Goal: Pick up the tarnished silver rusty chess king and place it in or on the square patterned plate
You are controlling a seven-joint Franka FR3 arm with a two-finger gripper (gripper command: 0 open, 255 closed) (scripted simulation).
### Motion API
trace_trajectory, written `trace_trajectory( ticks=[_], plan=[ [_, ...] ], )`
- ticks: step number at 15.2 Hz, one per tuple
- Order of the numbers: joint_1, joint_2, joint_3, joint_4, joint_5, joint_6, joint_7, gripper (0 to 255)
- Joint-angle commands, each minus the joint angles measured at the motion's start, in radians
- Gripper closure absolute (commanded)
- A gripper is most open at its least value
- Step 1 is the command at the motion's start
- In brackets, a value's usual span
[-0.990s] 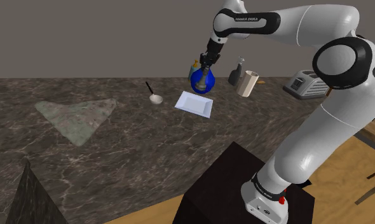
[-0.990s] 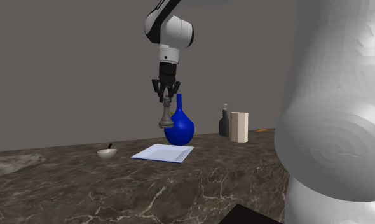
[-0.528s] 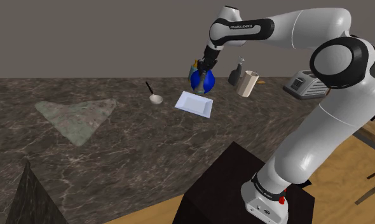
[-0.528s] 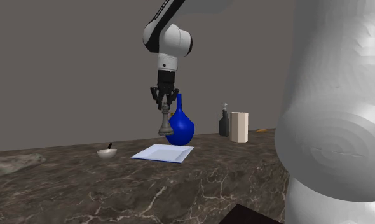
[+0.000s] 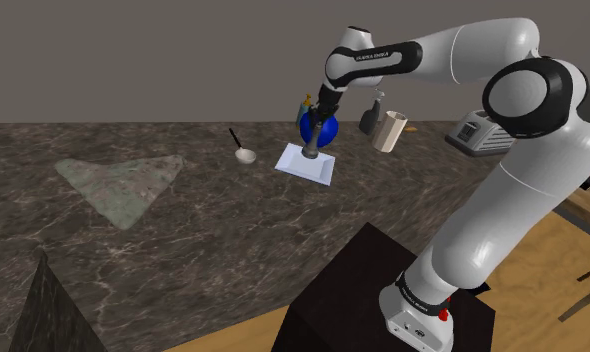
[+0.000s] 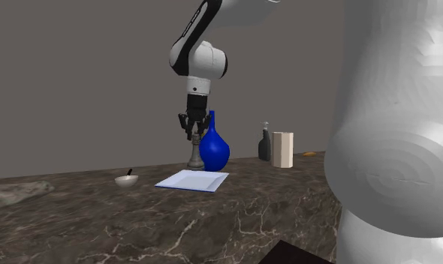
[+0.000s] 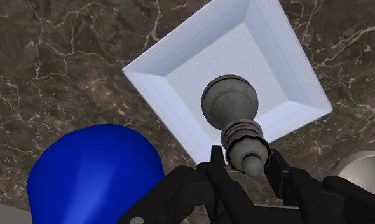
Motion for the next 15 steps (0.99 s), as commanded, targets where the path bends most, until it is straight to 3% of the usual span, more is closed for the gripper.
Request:
trace_trajectory(
  ticks=[1, 6, 14, 15],
  plan=[
    [0.000, 0.010, 0.000, -0.015, 0.003, 0.026, -0.002, 255],
    [0.000, 0.037, 0.000, -0.064, 0.014, 0.101, -0.009, 255],
    [0.000, 0.037, 0.000, -0.064, 0.014, 0.101, -0.009, 255],
    [0.000, 0.037, 0.000, -0.064, 0.014, 0.101, -0.009, 0]
  ],
)
